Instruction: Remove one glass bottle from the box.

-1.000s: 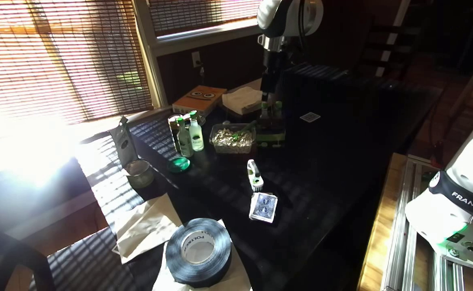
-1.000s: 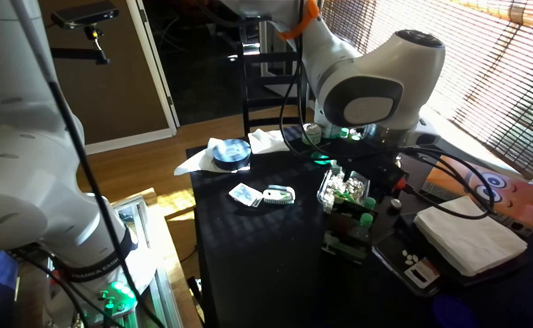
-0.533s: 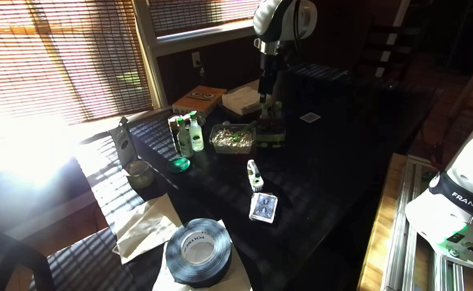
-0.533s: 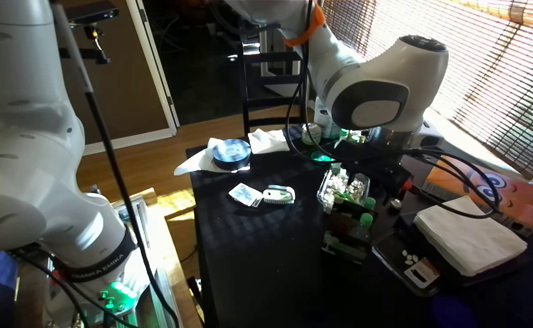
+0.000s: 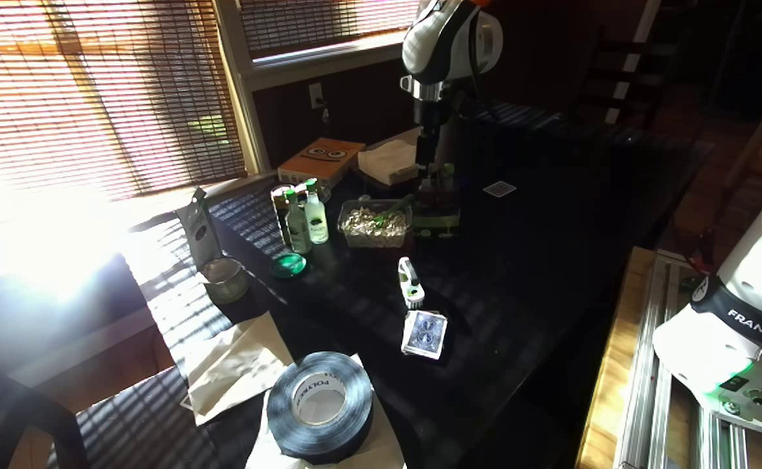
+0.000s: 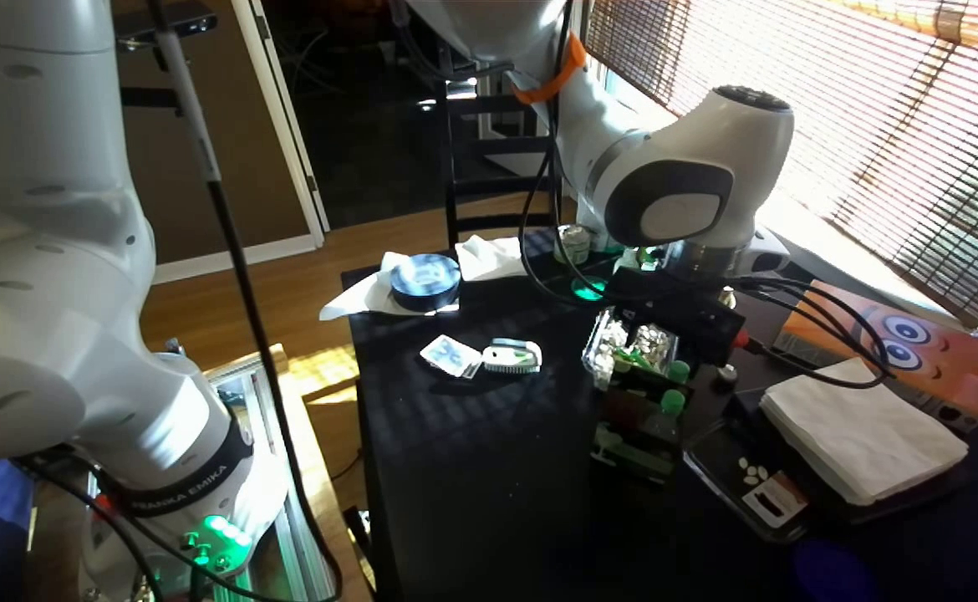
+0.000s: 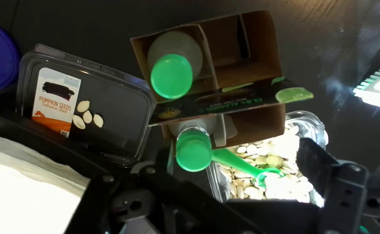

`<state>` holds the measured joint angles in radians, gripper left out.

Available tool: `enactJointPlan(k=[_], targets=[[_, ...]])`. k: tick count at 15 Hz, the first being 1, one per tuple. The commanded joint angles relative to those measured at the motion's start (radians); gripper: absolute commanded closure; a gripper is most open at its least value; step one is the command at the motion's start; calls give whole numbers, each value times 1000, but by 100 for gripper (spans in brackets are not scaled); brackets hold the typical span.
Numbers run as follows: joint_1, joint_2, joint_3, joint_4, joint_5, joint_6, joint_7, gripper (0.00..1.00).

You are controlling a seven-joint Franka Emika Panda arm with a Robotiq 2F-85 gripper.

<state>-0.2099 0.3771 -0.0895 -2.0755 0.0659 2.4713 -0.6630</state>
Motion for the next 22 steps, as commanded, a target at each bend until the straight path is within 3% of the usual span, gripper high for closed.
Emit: enactJointPlan(k=[1,2,8,13,17,19,20,21,22], targets=[[-24,55,20,40,-20,26,-2,14],[-25,65,18,46,-23,31,2,12],[-50,132,25,95,-15,75,17,25],[-58,147,24,118,-29,91,30,69],[-49,126,12,122,-59,71,43,95],[-48,111,13,120,-67,51,52,93],[-40,107,6,121,-80,44,68,84],[-41,106,8,124,-83,32,74,48],[-38,108,4,125,-92,28,86,47]])
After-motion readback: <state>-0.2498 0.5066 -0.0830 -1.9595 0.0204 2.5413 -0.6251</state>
